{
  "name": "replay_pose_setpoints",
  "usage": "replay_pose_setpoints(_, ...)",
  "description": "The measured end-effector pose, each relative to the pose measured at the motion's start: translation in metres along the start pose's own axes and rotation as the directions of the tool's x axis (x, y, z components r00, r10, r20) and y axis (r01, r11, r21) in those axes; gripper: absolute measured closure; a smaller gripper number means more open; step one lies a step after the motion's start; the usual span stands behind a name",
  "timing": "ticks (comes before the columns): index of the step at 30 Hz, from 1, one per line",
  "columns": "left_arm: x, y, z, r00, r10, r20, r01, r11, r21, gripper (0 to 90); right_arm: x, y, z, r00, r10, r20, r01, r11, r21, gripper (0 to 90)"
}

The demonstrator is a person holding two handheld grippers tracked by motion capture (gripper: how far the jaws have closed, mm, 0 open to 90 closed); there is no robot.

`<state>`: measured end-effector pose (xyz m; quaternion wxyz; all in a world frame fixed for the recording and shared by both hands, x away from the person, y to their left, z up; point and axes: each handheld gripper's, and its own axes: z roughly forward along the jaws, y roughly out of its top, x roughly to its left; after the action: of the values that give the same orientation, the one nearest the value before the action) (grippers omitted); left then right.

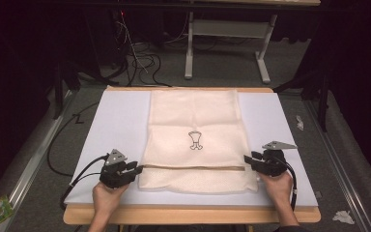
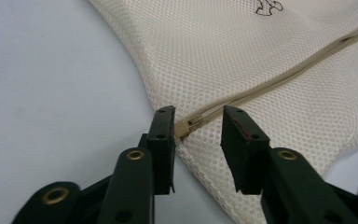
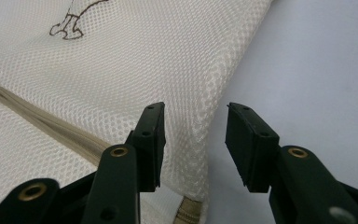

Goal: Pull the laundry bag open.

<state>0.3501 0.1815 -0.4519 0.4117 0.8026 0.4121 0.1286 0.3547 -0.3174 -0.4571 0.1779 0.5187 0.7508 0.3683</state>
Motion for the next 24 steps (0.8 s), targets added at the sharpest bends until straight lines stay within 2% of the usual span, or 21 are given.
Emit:
replay_pose_setpoints(4, 0.001, 0.001, -0.002, 1.0000, -0.006, -0.004, 0.006, 0.9996, -0.027, 59.3, -0.001, -0.001, -0.005, 1.0000, -0.004, 0.001, 0.004, 0.999, -0.032, 58.4)
replay_pose_setpoints(6, 0.002, 0.004, -0.003, 0.9998, -0.018, 0.009, 0.019, 0.9988, -0.045, 57.8, -0.002, 0.000, -0.008, 1.0000, 0.002, 0.001, -0.002, 0.999, -0.047, 58.8)
replay_pose_setpoints(10, 0.004, 0.006, -0.012, 0.9996, -0.026, 0.007, 0.026, 0.9943, -0.104, 55.6, -0.006, 0.000, -0.018, 1.0000, 0.007, 0.002, -0.006, 0.995, -0.095, 59.5)
replay_pose_setpoints(13, 0.006, 0.006, -0.017, 0.9998, -0.016, -0.013, 0.014, 0.9906, -0.136, 55.2, -0.010, 0.000, -0.021, 1.0000, 0.007, -0.002, -0.007, 0.995, -0.101, 59.8)
replay_pose_setpoints(18, 0.011, 0.007, -0.022, 0.9991, -0.034, -0.026, 0.029, 0.9862, -0.163, 53.8, -0.016, -0.001, -0.030, 0.9997, 0.023, 0.011, -0.021, 0.992, -0.124, 60.3)
replay_pose_setpoints(20, 0.014, 0.007, -0.025, 0.9985, -0.034, -0.044, 0.026, 0.9845, -0.173, 54.0, -0.017, -0.002, -0.035, 0.9996, 0.019, 0.022, -0.015, 0.989, -0.150, 61.3)
replay_pose_setpoints(24, 0.019, 0.008, -0.030, 0.9962, -0.034, -0.081, 0.019, 0.9840, -0.177, 53.8, -0.022, -0.003, -0.039, 0.9987, 0.027, 0.044, -0.020, 0.990, -0.143, 62.0)
